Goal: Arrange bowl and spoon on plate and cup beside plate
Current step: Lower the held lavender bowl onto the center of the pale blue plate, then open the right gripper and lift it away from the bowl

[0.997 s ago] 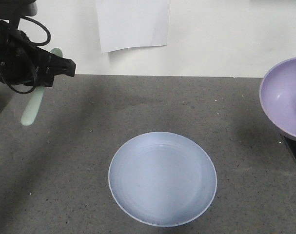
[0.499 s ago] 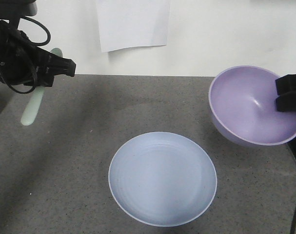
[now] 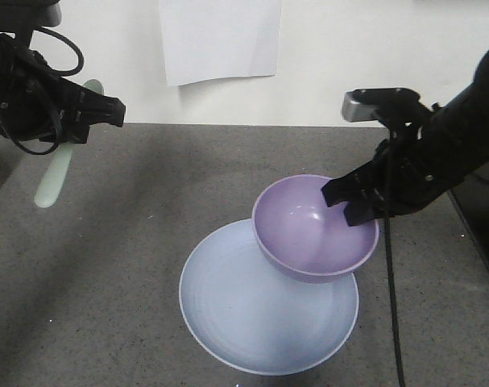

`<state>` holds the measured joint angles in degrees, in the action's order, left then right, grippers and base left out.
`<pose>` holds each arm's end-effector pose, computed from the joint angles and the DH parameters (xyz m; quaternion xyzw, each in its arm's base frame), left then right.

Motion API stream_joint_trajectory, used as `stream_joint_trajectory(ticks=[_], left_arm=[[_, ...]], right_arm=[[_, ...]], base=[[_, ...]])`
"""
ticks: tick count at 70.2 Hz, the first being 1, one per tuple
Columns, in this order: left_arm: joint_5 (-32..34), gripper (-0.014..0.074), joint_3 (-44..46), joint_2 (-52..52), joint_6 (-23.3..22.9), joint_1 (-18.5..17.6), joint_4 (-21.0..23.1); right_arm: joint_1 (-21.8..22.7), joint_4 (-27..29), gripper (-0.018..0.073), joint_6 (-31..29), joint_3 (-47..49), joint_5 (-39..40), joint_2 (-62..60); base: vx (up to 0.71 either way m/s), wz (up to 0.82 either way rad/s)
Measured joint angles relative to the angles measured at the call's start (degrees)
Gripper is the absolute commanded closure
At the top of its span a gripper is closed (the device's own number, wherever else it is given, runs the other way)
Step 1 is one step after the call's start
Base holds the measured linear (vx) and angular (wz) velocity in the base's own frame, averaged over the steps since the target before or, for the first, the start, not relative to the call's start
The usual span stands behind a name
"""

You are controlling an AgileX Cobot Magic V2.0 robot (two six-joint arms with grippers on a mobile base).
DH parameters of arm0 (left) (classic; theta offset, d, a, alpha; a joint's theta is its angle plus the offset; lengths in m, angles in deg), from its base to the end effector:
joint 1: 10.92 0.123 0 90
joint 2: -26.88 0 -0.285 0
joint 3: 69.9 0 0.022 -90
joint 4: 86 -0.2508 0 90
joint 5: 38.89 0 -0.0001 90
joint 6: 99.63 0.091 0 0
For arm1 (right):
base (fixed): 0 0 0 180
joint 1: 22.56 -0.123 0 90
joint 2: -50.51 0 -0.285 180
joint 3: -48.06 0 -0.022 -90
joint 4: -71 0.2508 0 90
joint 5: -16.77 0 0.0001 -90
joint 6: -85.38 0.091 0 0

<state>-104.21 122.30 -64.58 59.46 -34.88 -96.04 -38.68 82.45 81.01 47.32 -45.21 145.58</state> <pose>0.2818 -0.1095 0.4033 0.0359 0.9483 -0.0354 0.3132 0.2947 0.1018 0.3207 -0.1451 0.9660 0.1146 0.1809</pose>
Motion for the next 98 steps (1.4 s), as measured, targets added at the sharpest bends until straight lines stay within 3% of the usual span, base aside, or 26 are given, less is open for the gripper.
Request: stream_joint_trajectory(ticks=[24, 62, 80, 98], left_arm=[[0.0, 0.0603, 0.0, 0.0, 0.0, 0.0, 0.1], [0.0, 0.0603, 0.0, 0.0, 0.0, 0.0, 0.1], [0.0, 0.0603, 0.0, 0.0, 0.1, 0.0, 0.1], [0.0, 0.0603, 0.0, 0.0, 0.1, 0.0, 0.1]], right_arm=[[-3.4, 0.8, 0.0562, 1.3, 0.0, 3.3, 8.4], [-3.6, 2.0, 0.0533, 1.3, 0.0, 2.7, 11.9], [-3.6, 2.0, 0.0452, 0.9, 0.0, 1.4, 12.0], [-3.6, 2.1, 0.0300, 0.9, 0.0, 1.0, 12.0]], base=[[0.00, 0.00], [0.00, 0.00], [0.00, 0.00], [0.00, 0.00]])
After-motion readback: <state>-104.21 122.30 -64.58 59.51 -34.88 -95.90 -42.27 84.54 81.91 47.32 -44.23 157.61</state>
